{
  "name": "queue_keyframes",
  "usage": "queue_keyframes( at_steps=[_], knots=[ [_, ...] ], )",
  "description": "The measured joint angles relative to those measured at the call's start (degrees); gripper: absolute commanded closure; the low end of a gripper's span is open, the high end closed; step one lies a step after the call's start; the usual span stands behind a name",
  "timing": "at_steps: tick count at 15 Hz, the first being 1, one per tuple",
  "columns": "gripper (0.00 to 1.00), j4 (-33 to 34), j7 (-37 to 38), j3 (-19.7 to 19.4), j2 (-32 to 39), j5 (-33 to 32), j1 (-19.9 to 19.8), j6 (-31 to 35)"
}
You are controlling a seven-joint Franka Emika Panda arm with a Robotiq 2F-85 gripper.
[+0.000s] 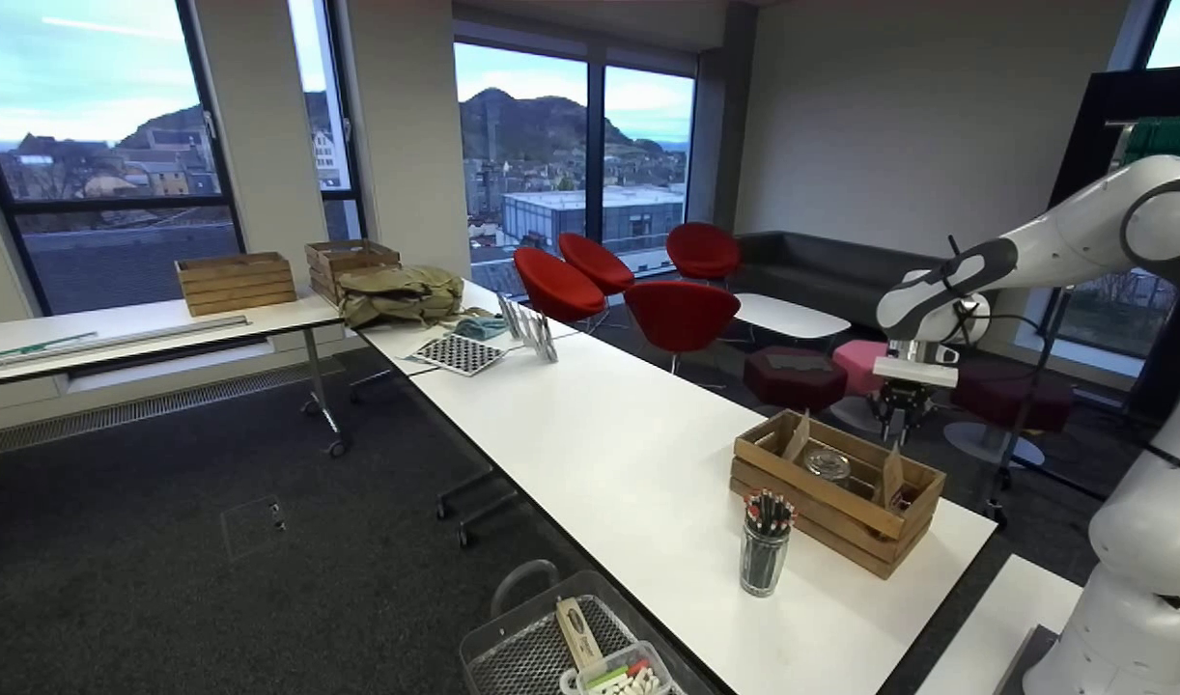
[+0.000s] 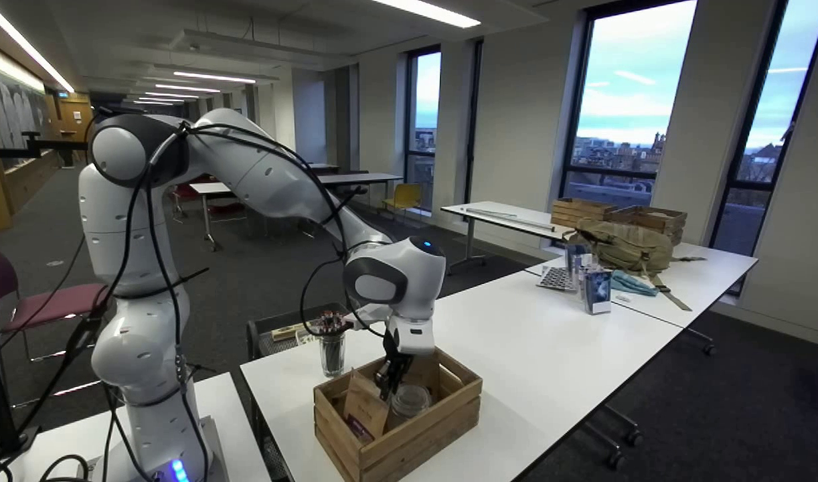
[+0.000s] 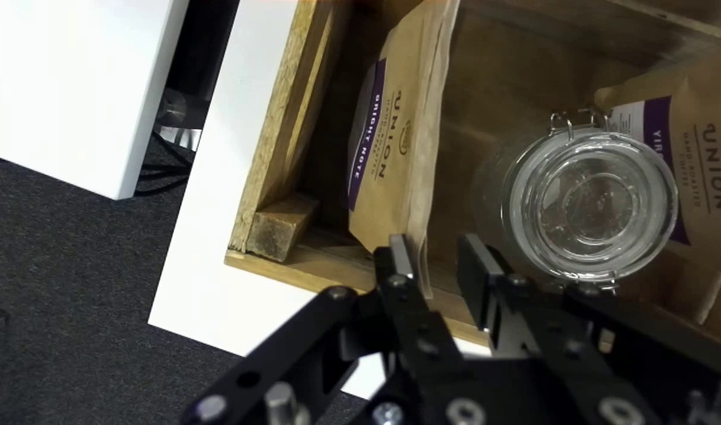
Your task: Remove two brown packets from the box
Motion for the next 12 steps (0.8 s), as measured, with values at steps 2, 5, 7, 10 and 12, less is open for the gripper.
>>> queue_keyframes(
  at_steps=[2,5,7,10,12],
  knots=[
    [1.00,0.00,-0.78,0.14,-0.64,0.01,0.02,0.00],
    [1.00,-0.01,-1.12,0.40,-1.19,0.01,0.04,0.00],
    [1.00,-0.03,-1.18,0.50,-1.33,0.01,0.14,0.00],
    [1.00,-0.29,-1.40,0.66,-1.63,0.03,0.28,-0.03],
    [1.00,-0.87,-3.07,0.87,-2.72,0.42,0.31,-0.73]
  ],
)
